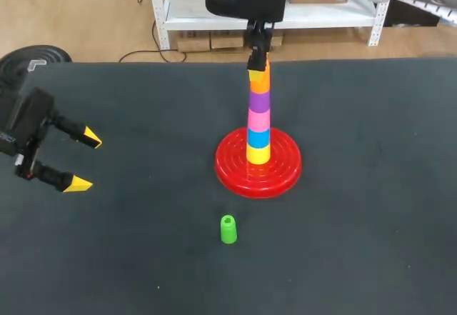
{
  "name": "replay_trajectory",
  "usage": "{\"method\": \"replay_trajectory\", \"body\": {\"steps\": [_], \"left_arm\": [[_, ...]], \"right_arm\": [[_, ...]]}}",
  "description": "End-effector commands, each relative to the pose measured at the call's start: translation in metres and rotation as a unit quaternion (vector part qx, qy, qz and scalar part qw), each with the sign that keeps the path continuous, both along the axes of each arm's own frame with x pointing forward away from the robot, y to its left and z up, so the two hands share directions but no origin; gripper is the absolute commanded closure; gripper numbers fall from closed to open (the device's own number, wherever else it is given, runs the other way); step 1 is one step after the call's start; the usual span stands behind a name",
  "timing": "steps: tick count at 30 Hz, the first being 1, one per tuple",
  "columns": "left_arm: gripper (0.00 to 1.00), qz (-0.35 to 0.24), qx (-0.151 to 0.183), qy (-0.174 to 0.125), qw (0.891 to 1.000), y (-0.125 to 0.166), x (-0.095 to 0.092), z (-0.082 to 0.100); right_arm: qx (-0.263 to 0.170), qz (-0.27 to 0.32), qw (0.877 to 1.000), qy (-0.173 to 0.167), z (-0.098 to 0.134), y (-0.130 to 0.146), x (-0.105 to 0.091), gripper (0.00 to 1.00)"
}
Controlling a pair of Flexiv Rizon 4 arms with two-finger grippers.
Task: Pick up and stack the cylinders on the red base in this order: pink,purple,orange,green
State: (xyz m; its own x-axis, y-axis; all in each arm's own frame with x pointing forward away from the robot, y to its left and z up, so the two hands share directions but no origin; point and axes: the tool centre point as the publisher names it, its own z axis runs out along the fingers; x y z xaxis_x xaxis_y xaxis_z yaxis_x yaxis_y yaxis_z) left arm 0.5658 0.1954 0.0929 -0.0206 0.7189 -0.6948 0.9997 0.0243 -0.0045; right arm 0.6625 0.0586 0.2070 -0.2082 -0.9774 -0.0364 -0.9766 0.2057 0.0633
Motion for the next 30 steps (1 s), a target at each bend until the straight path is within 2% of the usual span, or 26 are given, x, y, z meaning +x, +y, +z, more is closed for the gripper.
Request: {"method": "replay_trajectory", "body": {"steps": [1, 7, 8, 9, 10, 22, 26, 30], "left_arm": [[0.00, -0.001, -0.001, -0.001, 1.000, 0.001, 0.000, -0.001], [0.00, -0.001, -0.001, -0.001, 1.000, 0.001, 0.000, -0.001], [0.00, -0.001, -0.001, -0.001, 1.000, 0.001, 0.000, -0.001], [0.00, -0.001, -0.001, -0.001, 1.000, 0.001, 0.000, -0.001], [0.00, -0.001, -0.001, -0.001, 1.000, 0.001, 0.000, -0.001], [0.00, -0.001, -0.001, -0.001, 1.000, 0.001, 0.000, -0.001], [0.00, -0.001, -0.001, -0.001, 1.000, 0.001, 0.000, -0.001], [0.00, -0.001, -0.001, -0.001, 1.000, 0.001, 0.000, -0.001]], "right_arm": [[0.002, -0.001, 1.000, 0.002, -0.006, -0.001, 0.000, 1.00], [0.008, -0.002, 1.000, -0.012, -0.001, -0.003, -0.003, 1.00], [0.008, -0.003, 1.000, -0.013, 0.000, -0.003, -0.004, 0.81], [0.008, -0.004, 1.000, -0.015, 0.001, -0.003, -0.004, 0.19], [0.007, -0.004, 1.000, -0.018, 0.003, -0.003, -0.005, 0.00], [0.000, 0.012, 0.998, -0.063, 0.031, 0.008, -0.020, 0.00], [0.004, 0.032, 0.996, -0.080, 0.042, 0.021, -0.035, 0.00], [0.006, 0.050, 0.995, -0.086, 0.042, 0.033, -0.057, 0.00]]}}
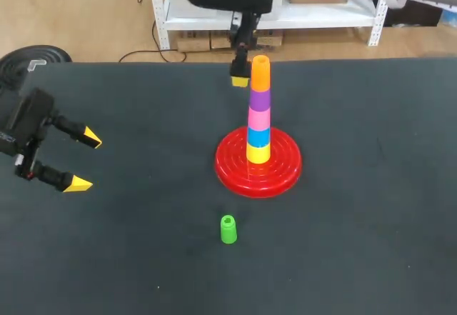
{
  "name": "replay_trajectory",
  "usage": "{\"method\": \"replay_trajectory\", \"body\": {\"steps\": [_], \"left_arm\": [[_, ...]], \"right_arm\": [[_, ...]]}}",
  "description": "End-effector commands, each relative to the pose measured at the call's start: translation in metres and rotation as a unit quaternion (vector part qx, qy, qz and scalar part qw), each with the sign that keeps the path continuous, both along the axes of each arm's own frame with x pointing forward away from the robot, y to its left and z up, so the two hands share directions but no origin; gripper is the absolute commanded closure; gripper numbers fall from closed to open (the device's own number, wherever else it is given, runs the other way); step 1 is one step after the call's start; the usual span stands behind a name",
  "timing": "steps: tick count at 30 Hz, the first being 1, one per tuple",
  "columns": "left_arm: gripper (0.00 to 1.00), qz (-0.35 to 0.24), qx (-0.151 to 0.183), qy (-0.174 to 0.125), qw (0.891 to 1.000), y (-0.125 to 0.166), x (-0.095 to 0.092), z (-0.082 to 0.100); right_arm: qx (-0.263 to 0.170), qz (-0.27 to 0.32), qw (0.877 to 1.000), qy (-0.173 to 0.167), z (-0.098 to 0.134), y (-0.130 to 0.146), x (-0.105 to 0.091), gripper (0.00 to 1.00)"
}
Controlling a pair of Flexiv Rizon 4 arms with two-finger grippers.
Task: Pick up and stack the cylinders on the red base in this order: pink,purple,orange,green
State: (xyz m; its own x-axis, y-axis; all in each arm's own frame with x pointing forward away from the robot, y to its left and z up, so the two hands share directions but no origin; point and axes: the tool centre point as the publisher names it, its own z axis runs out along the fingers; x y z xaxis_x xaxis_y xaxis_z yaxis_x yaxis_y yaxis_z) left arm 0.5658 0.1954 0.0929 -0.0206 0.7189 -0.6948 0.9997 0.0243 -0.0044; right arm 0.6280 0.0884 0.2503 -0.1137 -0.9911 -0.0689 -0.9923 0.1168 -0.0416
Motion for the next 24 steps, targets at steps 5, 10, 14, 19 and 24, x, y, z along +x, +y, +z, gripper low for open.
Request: {"method": "replay_trajectory", "body": {"steps": [5, 10, 14, 19, 24], "left_arm": [[0.00, -0.001, -0.001, -0.001, 1.000, 0.001, 0.000, -0.001], [0.00, -0.001, -0.001, -0.001, 1.000, 0.001, 0.000, -0.001], [0.00, -0.001, -0.001, -0.001, 1.000, 0.001, 0.000, -0.001], [0.00, -0.001, -0.001, -0.001, 1.000, 0.001, 0.000, -0.001], [0.00, -0.001, -0.001, -0.001, 1.000, 0.001, 0.000, -0.001]], "right_arm": [[0.014, 0.025, 0.999, -0.023, -0.014, 0.014, -0.054, 0.00], [0.016, 0.034, 0.999, 0.000, -0.041, 0.022, -0.079, 0.00], [0.027, 0.035, 0.999, 0.019, -0.067, 0.025, -0.094, 0.00], [0.030, 0.035, 0.998, 0.042, -0.101, 0.028, -0.107, 0.00], [0.026, 0.041, 0.997, 0.055, -0.126, 0.032, -0.116, 0.00]]}}
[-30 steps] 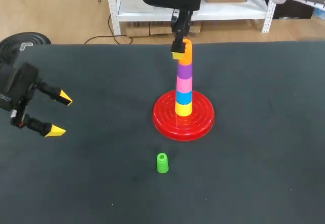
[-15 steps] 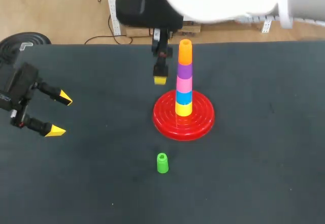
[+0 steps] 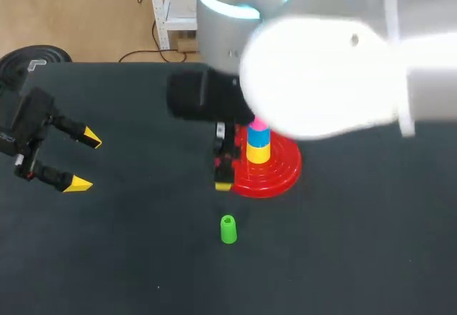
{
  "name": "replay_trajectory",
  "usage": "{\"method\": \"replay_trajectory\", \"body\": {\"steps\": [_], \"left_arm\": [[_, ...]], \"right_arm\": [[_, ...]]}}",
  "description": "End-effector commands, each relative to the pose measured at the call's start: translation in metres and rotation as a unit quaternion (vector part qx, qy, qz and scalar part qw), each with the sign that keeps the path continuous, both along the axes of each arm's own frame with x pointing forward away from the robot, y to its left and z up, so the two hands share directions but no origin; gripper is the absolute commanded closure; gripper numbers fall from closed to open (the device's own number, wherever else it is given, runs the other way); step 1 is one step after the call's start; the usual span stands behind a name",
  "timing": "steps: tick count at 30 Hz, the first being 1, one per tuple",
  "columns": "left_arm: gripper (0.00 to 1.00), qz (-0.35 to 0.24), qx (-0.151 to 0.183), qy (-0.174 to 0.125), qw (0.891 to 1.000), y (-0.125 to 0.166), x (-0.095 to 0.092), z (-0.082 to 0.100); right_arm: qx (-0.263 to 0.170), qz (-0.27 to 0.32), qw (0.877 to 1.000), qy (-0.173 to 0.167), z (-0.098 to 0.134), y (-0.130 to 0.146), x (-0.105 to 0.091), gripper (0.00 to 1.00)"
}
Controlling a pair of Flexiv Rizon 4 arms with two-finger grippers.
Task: Pick up and stack the cylinders on the red base in this order: pink,purple,orange,green
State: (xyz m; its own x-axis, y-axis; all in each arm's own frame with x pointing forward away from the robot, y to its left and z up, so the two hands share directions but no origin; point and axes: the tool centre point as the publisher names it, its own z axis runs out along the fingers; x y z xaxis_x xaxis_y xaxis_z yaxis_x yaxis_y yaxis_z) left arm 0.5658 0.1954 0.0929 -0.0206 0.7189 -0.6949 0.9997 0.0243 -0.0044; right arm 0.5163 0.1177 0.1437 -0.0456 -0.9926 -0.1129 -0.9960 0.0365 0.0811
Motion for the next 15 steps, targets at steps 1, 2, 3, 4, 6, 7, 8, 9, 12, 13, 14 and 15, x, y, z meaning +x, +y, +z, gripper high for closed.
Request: {"method": "replay_trajectory", "body": {"steps": [1, 2, 3, 4, 6, 7, 8, 9, 12, 13, 14, 15], "left_arm": [[0.00, -0.001, -0.001, -0.001, 1.000, 0.001, 0.000, -0.001], [0.00, -0.001, -0.001, -0.001, 1.000, 0.001, 0.000, -0.001], [0.00, -0.001, -0.001, -0.001, 1.000, 0.001, 0.000, -0.001], [0.00, -0.001, -0.001, -0.001, 1.000, 0.001, 0.000, -0.001], [0.00, -0.001, -0.001, -0.001, 1.000, 0.001, 0.000, -0.001], [0.00, -0.001, -0.001, -0.001, 1.000, 0.001, 0.000, -0.001], [0.00, -0.001, -0.001, -0.001, 1.000, 0.001, 0.000, -0.001], [0.00, -0.001, -0.001, -0.001, 1.000, 0.001, 0.000, -0.001], [0.00, -0.001, -0.001, -0.001, 1.000, 0.001, 0.000, -0.001], [0.00, -0.001, -0.001, -0.001, 1.000, 0.001, 0.000, -0.001], [0.00, -0.001, -0.001, -0.001, 1.000, 0.001, 0.000, -0.001], [0.00, -0.001, -0.001, -0.001, 1.000, 0.001, 0.000, -0.001]], "right_arm": [[-0.001, 0.000, 1.000, -0.001, -0.023, 0.003, -0.006, 0.00], [0.001, -0.001, 1.000, 0.003, -0.028, 0.003, -0.006, 0.00], [0.001, -0.001, 1.000, 0.006, -0.032, 0.004, -0.008, 0.00], [0.002, -0.001, 1.000, 0.009, -0.037, 0.004, -0.009, 0.00], [-0.001, -0.002, 1.000, 0.010, -0.047, 0.005, -0.012, 0.00], [-0.004, -0.003, 1.000, 0.012, -0.053, 0.004, -0.013, 0.00], [-0.005, -0.004, 1.000, 0.012, -0.057, 0.004, -0.014, 0.00], [-0.004, -0.004, 1.000, 0.015, -0.062, 0.004, -0.016, 0.00], [-0.002, -0.006, 1.000, 0.021, -0.073, 0.002, -0.020, 0.00], [-0.002, -0.005, 1.000, 0.023, -0.076, 0.001, -0.021, 0.00], [-0.002, -0.005, 1.000, 0.024, -0.079, 0.001, -0.022, 0.00], [-0.003, 0.006, 1.000, 0.024, -0.082, 0.001, -0.023, 0.00]]}}
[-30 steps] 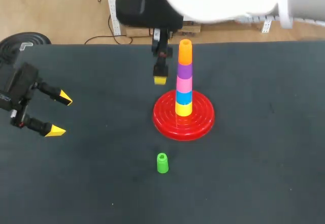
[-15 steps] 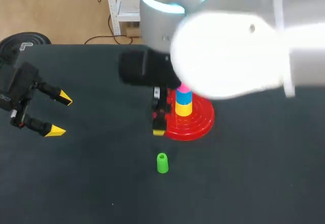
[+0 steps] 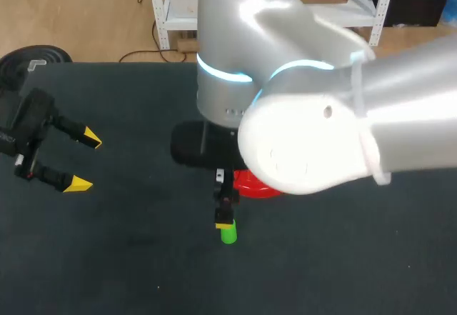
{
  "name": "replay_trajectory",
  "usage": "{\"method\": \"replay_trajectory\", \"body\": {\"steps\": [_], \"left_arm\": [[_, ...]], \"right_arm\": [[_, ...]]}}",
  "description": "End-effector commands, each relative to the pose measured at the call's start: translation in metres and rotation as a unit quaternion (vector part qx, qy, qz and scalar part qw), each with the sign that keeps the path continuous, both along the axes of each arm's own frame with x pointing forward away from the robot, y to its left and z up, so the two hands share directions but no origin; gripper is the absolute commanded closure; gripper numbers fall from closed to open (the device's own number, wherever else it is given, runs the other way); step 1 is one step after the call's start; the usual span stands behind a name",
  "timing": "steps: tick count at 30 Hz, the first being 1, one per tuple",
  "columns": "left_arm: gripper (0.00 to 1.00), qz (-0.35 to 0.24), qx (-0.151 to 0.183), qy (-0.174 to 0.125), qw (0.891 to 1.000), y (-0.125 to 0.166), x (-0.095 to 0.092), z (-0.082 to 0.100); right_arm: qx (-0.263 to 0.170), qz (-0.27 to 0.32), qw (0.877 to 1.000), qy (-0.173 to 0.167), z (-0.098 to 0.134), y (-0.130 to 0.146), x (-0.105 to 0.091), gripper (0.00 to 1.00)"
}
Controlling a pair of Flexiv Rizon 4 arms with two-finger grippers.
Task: Pick up and stack the cylinders on the red base in this order: pink,purple,orange,green
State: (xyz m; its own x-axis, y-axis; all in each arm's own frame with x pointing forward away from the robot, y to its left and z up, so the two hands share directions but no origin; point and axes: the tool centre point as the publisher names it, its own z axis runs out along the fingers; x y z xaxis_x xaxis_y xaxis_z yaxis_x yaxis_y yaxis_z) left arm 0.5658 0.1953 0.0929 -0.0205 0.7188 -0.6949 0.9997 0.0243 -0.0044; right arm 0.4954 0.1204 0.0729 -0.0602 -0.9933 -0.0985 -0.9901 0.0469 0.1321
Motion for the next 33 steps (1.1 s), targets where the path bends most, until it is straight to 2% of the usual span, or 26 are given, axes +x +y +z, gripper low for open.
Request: {"method": "replay_trajectory", "body": {"steps": [1, 6, 16, 33], "left_arm": [[0.00, -0.001, -0.001, -0.001, 1.000, 0.001, 0.000, -0.001], [0.00, -0.001, -0.001, -0.001, 1.000, 0.001, 0.000, -0.001], [0.00, -0.001, -0.001, -0.001, 1.000, 0.001, 0.000, -0.001], [0.00, -0.001, -0.001, -0.001, 1.000, 0.001, 0.000, -0.001]], "right_arm": [[-0.007, 0.012, 1.000, -0.006, -0.013, -0.001, -0.004, 0.00], [-0.013, 0.024, 1.000, -0.010, -0.026, -0.002, -0.009, 0.00], [-0.018, 0.021, 1.000, 0.007, -0.045, -0.006, -0.012, 0.00], [-0.016, 0.019, 1.000, 0.018, -0.057, -0.005, -0.009, 0.00]]}}
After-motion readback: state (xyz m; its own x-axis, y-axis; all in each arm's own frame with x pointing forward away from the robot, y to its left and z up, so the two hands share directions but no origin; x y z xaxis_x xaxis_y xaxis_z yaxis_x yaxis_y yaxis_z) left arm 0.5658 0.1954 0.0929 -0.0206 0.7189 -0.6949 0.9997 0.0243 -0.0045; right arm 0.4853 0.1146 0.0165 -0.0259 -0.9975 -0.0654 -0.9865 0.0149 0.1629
